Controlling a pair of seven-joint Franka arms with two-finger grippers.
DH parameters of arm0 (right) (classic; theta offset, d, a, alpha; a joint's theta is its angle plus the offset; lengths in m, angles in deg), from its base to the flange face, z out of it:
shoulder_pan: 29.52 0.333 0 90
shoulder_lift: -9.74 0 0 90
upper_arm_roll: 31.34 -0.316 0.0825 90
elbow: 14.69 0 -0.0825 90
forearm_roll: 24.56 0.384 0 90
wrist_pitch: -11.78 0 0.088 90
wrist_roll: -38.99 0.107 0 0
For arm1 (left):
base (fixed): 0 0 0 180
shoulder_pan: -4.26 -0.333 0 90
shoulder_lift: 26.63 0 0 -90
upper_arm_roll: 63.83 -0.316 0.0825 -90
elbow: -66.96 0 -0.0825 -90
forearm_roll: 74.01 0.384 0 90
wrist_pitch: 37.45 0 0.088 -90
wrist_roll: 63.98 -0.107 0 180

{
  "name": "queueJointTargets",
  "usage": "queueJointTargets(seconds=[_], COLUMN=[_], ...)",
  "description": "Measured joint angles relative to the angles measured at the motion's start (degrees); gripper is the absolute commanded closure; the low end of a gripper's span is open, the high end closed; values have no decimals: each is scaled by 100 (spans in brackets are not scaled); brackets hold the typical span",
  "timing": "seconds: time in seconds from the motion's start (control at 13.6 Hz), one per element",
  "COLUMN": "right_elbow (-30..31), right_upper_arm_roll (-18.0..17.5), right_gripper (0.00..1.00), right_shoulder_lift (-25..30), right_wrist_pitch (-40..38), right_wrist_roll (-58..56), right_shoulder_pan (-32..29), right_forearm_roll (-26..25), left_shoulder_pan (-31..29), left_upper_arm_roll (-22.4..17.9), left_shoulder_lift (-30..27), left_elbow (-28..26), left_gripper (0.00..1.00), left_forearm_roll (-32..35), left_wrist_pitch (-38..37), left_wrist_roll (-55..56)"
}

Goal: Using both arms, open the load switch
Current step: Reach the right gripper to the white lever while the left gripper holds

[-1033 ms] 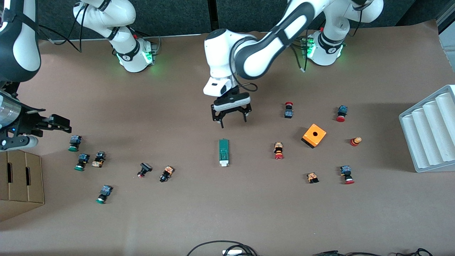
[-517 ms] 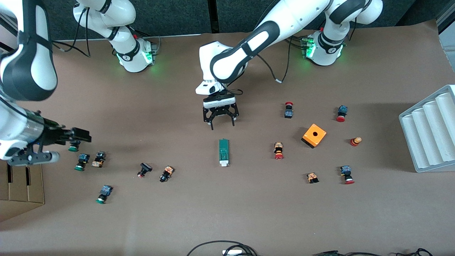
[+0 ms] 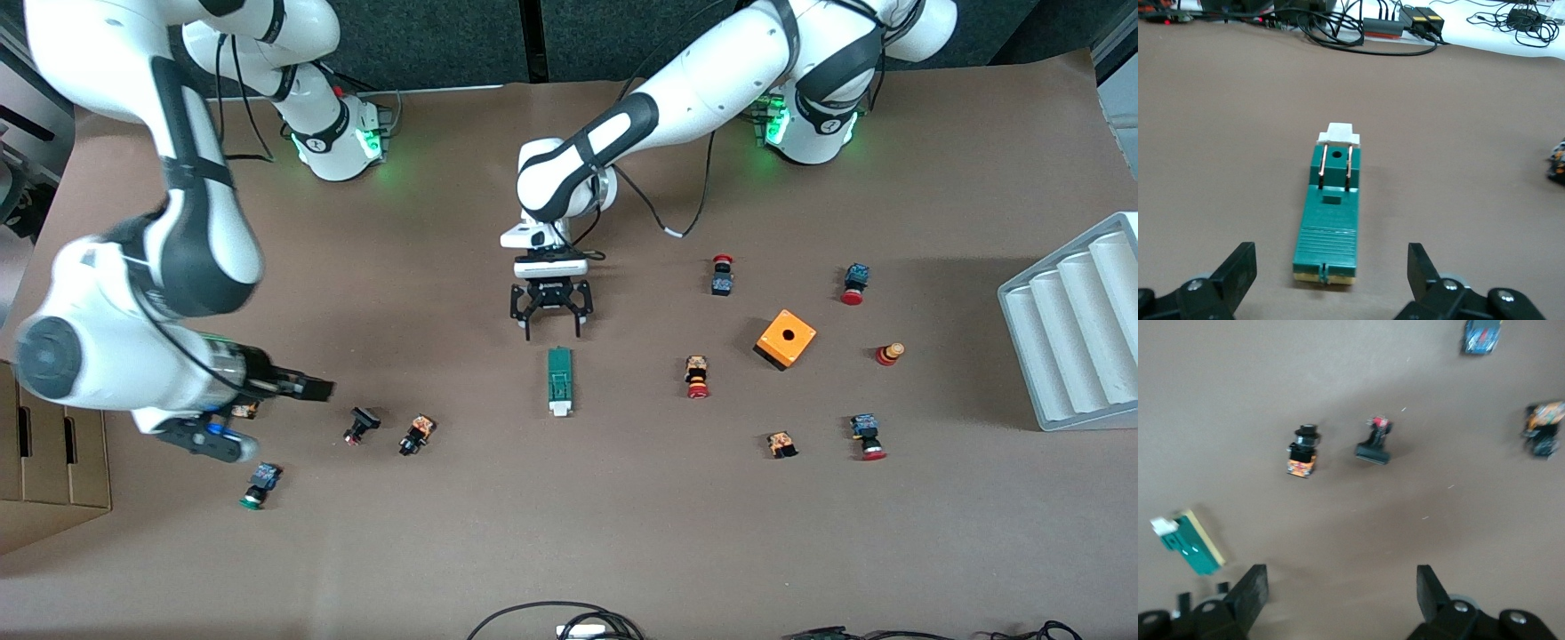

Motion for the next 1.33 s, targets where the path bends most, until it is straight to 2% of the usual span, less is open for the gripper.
queueJointTargets(seconds=[0.37, 0.52, 0.89, 1.33], right_elbow=[-543, -622, -1028, -1256], right_upper_arm_roll=[0, 65, 602, 635], right_gripper=[1, 1, 2, 3], right_shoulder_lift=[-824, -1103, -1716, -2462], right_wrist_pitch=[266, 589, 1191, 2598], right_wrist_roll=[2234, 3113, 4932, 6309], right_shoulder_pan=[704, 1084, 1928, 2431], right_forearm_roll=[387, 808, 1818, 1912], left_shoulder_pan=[115, 141, 527, 1039], left_upper_arm_roll=[1, 0, -300, -787], left_shoulder_lift=[366, 411, 567, 613], left_elbow=[13, 14, 15, 45], left_gripper=[0, 0, 0, 0], left_forearm_roll=[569, 650, 837, 964], left_wrist_pitch=[-461, -503, -816, -1005], left_wrist_roll=[162, 336, 944, 1305])
